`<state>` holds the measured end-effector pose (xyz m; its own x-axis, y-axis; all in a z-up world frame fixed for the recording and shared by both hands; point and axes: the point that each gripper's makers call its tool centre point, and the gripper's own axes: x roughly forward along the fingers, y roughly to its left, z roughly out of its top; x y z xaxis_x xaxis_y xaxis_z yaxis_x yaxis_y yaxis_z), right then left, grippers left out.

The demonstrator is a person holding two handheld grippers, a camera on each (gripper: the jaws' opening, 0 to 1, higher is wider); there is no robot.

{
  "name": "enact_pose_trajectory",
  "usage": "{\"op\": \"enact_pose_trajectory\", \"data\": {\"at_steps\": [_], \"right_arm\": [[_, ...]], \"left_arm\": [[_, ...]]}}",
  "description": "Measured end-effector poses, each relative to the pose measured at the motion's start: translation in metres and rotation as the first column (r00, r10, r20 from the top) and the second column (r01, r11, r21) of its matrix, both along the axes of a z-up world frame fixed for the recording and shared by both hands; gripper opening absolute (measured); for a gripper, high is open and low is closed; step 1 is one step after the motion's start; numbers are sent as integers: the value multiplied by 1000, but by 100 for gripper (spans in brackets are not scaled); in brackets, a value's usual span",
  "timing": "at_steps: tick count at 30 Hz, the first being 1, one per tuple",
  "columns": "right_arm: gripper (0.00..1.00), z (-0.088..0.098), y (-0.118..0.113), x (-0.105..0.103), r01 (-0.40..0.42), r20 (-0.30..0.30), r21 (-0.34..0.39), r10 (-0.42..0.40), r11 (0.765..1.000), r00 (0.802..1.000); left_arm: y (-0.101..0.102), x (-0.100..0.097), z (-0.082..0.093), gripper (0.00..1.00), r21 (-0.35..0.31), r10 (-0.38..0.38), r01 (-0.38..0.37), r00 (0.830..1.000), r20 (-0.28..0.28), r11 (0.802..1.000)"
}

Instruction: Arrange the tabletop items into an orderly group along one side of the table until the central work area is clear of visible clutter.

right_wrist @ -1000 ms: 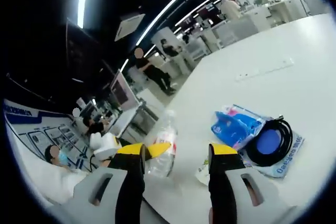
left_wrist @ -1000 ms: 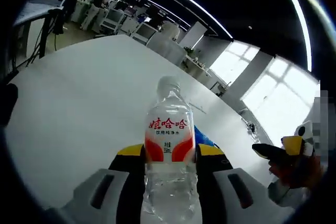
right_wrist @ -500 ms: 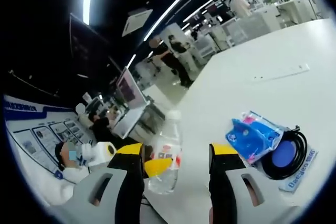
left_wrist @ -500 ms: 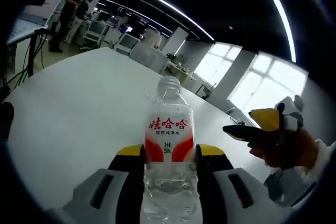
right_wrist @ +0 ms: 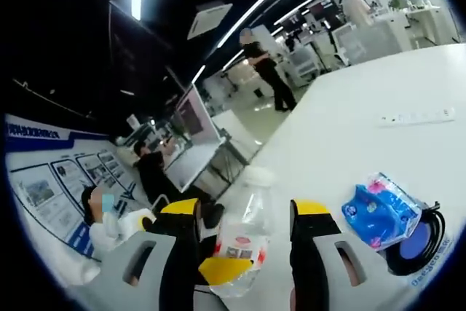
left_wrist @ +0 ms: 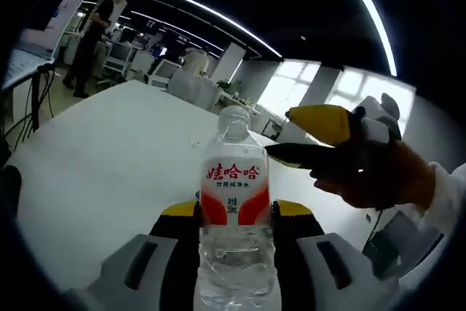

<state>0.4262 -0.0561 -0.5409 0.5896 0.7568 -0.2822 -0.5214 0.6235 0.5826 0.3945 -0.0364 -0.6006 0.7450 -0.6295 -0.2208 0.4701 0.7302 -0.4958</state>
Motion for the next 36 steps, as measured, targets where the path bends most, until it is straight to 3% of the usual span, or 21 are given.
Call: {"op": "enact_pose_trajectory", "data": {"at_steps": [8,16,21,26,27,28,32,36], "right_arm": [[46,-1,11,-2,-21,-8,2,21,1000,1000],[33,-10,14,-9,-22,2,-17,22,1000,1000],[29,-7,11,-11,-6,-37,52,7,999,999],[21,8,16,-23,-53,-23,109,56,993,998],[20,11,21,-29,-87,-11,105,88,991,996],[19,12,20,-27,-100,75,29,98,995,992],[18,15,25,-36,-127,70,36,124,991,990],[17,19,26,-40,-137,121,37,132,990,984]], "left_arm": [[-5,-11,8,38,42,-59,57,996,61,997],[-11,-20,13,38,79,-101,94,990,96,992],[-9,-27,13,38,131,-125,109,985,119,985],[-9,-34,5,41,214,-157,129,981,116,968],[-10,-36,5,40,207,-159,132,980,117,969],[-9,-37,5,40,214,-157,130,980,119,968],[-4,-40,5,40,271,-172,132,977,129,953],[-3,-39,6,40,314,-179,129,974,137,941]]}}
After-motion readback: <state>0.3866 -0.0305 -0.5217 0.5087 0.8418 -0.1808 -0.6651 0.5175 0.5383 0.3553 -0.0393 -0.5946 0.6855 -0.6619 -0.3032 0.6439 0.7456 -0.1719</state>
